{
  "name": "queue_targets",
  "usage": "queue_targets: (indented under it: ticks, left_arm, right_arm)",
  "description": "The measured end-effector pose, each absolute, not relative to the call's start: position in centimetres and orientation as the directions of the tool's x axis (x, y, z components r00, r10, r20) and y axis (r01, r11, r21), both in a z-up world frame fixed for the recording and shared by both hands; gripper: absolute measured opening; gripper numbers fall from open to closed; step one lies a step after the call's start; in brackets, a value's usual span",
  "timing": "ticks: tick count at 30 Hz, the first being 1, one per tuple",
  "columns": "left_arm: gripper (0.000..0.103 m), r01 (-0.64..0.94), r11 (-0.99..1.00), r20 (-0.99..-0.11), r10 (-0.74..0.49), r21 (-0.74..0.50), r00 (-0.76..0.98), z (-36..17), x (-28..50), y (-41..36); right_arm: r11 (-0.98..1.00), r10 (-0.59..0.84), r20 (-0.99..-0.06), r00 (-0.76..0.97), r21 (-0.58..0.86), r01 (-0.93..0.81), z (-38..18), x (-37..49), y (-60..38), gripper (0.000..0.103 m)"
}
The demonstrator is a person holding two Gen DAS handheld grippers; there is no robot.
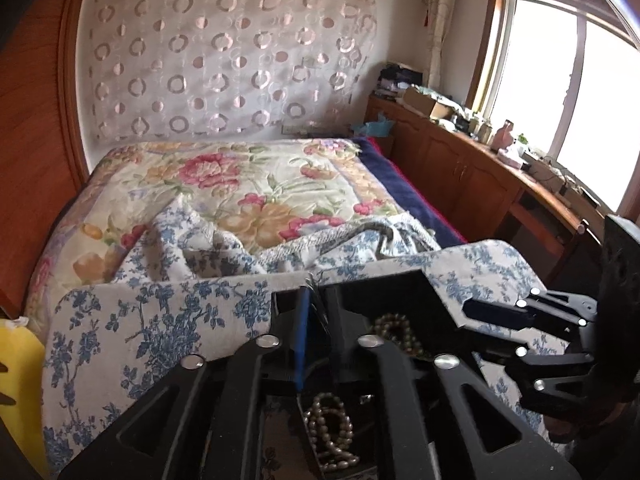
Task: Organize jewelry
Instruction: 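Carry both held items over the black box and open both grippers, then move both grippers back and grasp the green pendant chain with the left gripper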
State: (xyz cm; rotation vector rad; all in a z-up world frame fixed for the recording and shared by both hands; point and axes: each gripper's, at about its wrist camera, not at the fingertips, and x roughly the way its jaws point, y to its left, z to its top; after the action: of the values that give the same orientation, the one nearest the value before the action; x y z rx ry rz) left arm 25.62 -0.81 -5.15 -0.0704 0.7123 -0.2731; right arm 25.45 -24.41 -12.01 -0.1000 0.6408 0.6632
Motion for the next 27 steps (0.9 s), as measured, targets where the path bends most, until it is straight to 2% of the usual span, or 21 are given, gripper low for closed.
queue_targets:
  ticks: [2,7,8,10,27]
  left_arm:
    - [0.029,0.217,0.965,-0.638,-0.260,-0.147,0.724,-5.3,25.5,-0.7]
    - [0.038,0.218,0.965,-0.628,-0.261,-0.147,0.733,-4.8,24.5,-0.4]
    - [0.044,0.219,0.965,-0.626,-0.260,-0.143,0.735,-4.6,24.2,-0.3]
    - [0.050,0.224,0.966,-0.621,-0.256,-0.131,0.741,-4.3,23.5,-0.2]
    - [0.075,0.237,0.969,-0.653,-0.222,-0.067,0.724,-5.4,16.9,1.8]
  right_arm:
    - [0.790,0.540,-0.587,0.604,0.107,-0.603,-12.0,25.4,-24.3,0.031]
    - [0.790,0.535,-0.587,0.607,0.093,-0.606,-11.3,24.9,-24.2,0.031]
    - [0.789,0.531,-0.588,0.610,0.081,-0.609,-11.1,24.7,-24.0,0.031]
    - [0.787,0.526,-0.588,0.614,0.063,-0.613,-10.7,24.0,-23.9,0.031]
    - [0.802,0.476,-0.636,0.607,0.032,-0.596,-12.2,17.6,-24.2,0.031]
